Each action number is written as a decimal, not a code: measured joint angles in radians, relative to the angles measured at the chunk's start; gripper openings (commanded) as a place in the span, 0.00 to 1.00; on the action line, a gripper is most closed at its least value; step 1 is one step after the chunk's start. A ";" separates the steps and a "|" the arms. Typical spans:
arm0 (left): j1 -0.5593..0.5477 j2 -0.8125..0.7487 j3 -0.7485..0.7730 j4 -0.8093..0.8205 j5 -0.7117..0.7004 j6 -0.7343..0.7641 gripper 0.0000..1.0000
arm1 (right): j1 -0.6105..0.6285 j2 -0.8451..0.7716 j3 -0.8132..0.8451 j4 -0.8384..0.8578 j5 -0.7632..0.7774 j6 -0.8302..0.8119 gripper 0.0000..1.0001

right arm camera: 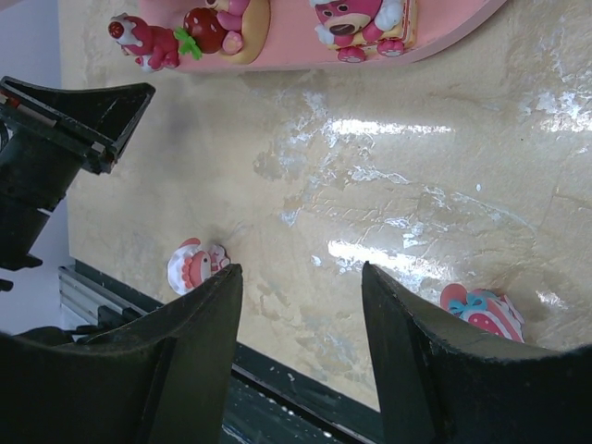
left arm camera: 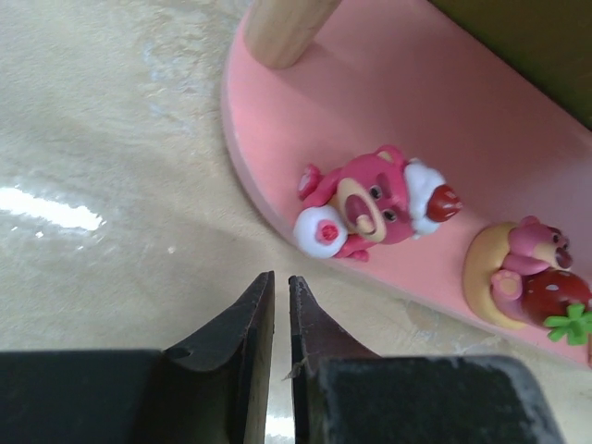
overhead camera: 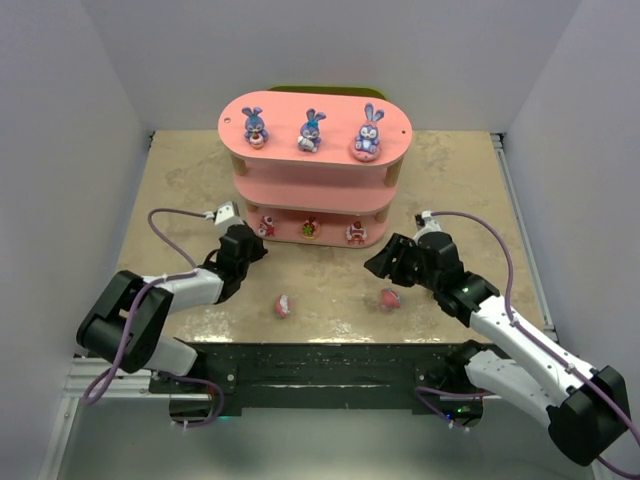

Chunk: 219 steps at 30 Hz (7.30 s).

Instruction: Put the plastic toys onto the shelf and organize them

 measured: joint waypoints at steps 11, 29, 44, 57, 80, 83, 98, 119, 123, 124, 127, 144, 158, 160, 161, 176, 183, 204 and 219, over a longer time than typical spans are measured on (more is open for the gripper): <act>0.002 0.083 0.039 0.072 0.082 0.002 0.18 | 0.000 0.007 0.000 0.013 -0.001 0.000 0.57; 0.008 0.122 0.069 0.096 0.105 -0.003 0.22 | 0.000 0.019 0.000 0.021 -0.002 0.000 0.58; 0.008 -0.101 -0.034 0.056 0.160 -0.027 0.28 | 0.000 0.058 -0.019 0.042 -0.085 -0.076 0.59; 0.008 -0.500 -0.055 -0.235 0.215 -0.002 0.61 | 0.247 0.198 -0.018 0.096 -0.056 -0.192 0.61; -0.212 -0.412 0.099 -0.742 0.400 0.106 0.73 | 0.381 0.264 0.054 0.078 0.187 -0.223 0.60; -0.240 -0.363 0.110 -0.766 0.386 0.106 0.72 | 0.381 0.250 0.054 0.067 0.200 -0.223 0.61; -0.348 -0.203 0.167 -0.826 0.336 0.106 0.19 | 0.381 0.197 0.054 0.051 0.237 -0.228 0.62; -0.576 0.037 0.377 -0.829 0.270 0.499 0.06 | 0.381 0.051 0.030 -0.046 0.304 -0.195 0.63; -0.576 0.024 0.371 -0.798 0.293 0.528 0.13 | 0.381 0.021 0.030 -0.058 0.317 -0.186 0.63; -0.576 0.019 0.369 -0.793 0.299 0.533 0.14 | 0.381 0.017 0.030 -0.059 0.317 -0.185 0.63; -0.576 0.005 0.365 -0.774 0.315 0.546 0.23 | 0.381 0.015 0.030 -0.065 0.320 -0.182 0.63; -0.576 0.017 0.341 -0.727 0.366 0.550 0.51 | 0.381 -0.003 0.030 -0.102 0.323 -0.178 0.63; -0.575 0.041 0.357 -0.738 0.380 0.550 0.92 | 0.381 -0.027 0.030 -0.117 0.332 -0.165 0.65; -0.575 0.024 0.362 -0.747 0.379 0.552 1.00 | 0.381 -0.031 0.030 -0.119 0.336 -0.165 0.73; -0.575 0.009 0.364 -0.752 0.378 0.549 1.00 | 0.381 -0.034 0.030 -0.119 0.336 -0.166 0.76; -0.575 -0.624 0.347 -0.913 0.076 0.323 1.00 | 0.444 0.141 -0.051 0.193 0.187 -0.340 0.99; -0.575 -0.876 0.315 -1.126 -0.235 0.085 1.00 | 0.577 0.348 -0.043 0.328 0.185 -0.412 0.99; -0.575 -1.076 0.264 -1.220 -0.336 0.003 0.99 | 0.624 0.681 0.141 0.414 0.310 -0.470 0.96; -0.575 -1.127 0.249 -1.204 -0.315 0.026 0.99 | 0.624 0.689 0.134 0.456 0.274 -0.507 0.87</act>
